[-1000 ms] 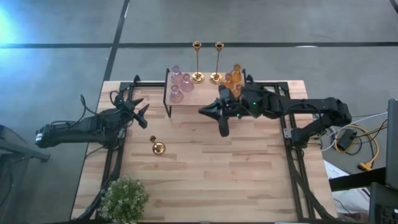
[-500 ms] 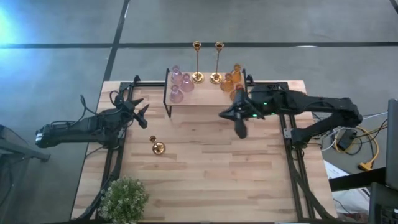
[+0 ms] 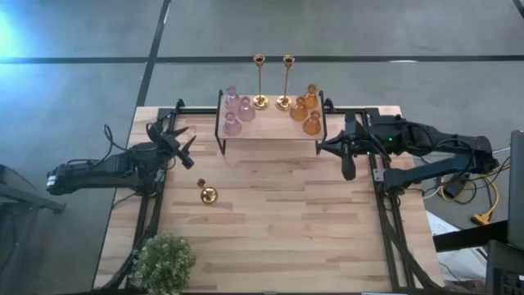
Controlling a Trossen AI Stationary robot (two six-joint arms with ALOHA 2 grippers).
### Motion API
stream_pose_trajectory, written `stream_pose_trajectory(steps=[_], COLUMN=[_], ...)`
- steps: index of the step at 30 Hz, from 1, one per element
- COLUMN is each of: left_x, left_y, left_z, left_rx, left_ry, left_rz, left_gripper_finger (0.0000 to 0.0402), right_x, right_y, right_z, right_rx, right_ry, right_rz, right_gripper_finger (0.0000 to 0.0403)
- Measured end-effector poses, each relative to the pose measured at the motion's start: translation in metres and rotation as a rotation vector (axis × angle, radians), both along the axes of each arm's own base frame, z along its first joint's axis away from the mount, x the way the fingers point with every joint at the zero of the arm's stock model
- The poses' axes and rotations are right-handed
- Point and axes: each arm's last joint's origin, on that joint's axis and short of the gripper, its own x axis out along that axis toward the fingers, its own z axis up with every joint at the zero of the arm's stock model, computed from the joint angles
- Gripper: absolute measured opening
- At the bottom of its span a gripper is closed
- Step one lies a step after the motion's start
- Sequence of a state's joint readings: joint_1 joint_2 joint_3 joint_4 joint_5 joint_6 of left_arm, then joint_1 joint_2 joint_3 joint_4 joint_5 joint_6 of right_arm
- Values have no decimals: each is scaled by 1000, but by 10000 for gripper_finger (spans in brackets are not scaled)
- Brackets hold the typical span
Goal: Pick & Place candle stick holders
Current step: Put the golden metal candle holder on the shelf
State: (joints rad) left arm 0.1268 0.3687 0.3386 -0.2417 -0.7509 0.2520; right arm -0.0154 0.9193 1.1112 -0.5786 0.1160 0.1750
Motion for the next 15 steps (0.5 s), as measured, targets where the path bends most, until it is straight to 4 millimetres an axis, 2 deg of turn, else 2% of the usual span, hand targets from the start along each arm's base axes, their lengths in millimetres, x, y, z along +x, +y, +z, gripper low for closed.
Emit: stream_pose_trajectory(steps=[11,15], left_x=[0,0], left_y=[0,0], left_z=[0,0], left_rx=[-26,-28], left_ry=[-32,-35], left_rz=[9,10], left_gripper_finger=[186,186], right_x=[-16,-20], right_y=[2,3], right_z=[-79,-108], right_rx=[43,-20], right_ry=[-209,-220], right_rz=[37,70], right_gripper_finger=[8,8])
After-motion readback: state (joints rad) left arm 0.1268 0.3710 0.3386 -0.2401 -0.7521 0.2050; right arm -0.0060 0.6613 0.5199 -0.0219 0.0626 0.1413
